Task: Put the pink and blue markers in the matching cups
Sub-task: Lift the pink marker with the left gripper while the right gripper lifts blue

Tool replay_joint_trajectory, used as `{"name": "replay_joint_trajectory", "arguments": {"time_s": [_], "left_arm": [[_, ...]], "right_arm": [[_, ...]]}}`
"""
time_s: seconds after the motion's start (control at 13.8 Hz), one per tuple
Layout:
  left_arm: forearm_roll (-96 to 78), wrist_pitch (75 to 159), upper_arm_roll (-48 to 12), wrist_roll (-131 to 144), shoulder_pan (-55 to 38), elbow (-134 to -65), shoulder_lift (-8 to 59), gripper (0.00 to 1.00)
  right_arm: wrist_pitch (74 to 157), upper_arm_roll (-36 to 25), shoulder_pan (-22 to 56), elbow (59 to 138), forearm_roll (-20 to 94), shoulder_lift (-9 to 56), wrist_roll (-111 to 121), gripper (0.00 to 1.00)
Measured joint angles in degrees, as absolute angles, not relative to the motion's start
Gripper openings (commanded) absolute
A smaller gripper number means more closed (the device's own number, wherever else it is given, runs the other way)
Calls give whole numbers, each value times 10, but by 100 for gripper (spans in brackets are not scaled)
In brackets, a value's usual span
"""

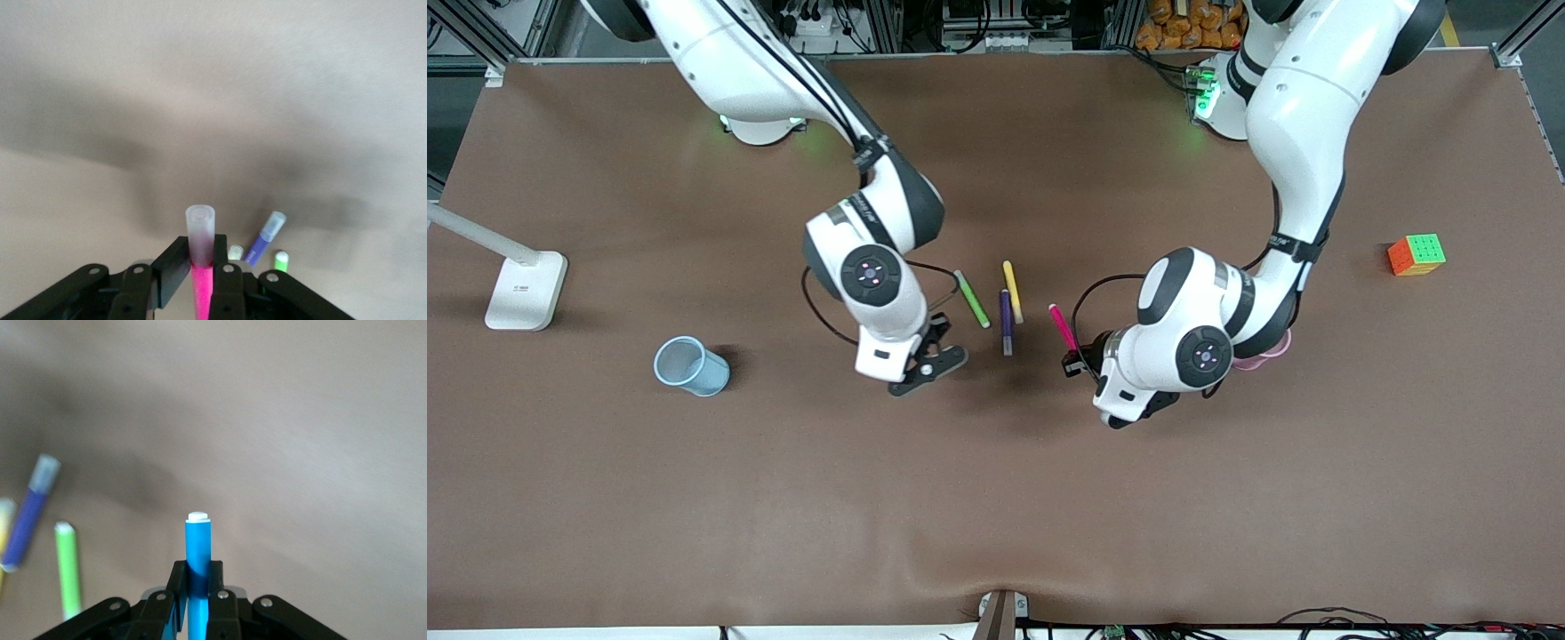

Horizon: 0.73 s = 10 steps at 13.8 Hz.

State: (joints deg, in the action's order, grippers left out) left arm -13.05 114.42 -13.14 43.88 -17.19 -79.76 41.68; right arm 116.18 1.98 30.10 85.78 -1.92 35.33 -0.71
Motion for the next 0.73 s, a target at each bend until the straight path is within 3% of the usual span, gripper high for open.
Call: {"name": "replay_joint_trajectory", "arguments": {"time_s": [0.29,0.73], "left_arm": [[-60,1140,-122,438,-161,-797,373,0],[-51,1097,-119,428,-129,-796,315,0]], "right_arm": [[1050,-8,292,858,-101,322,67,0],[1003,-64,262,866,-127,320,195,0]]}}
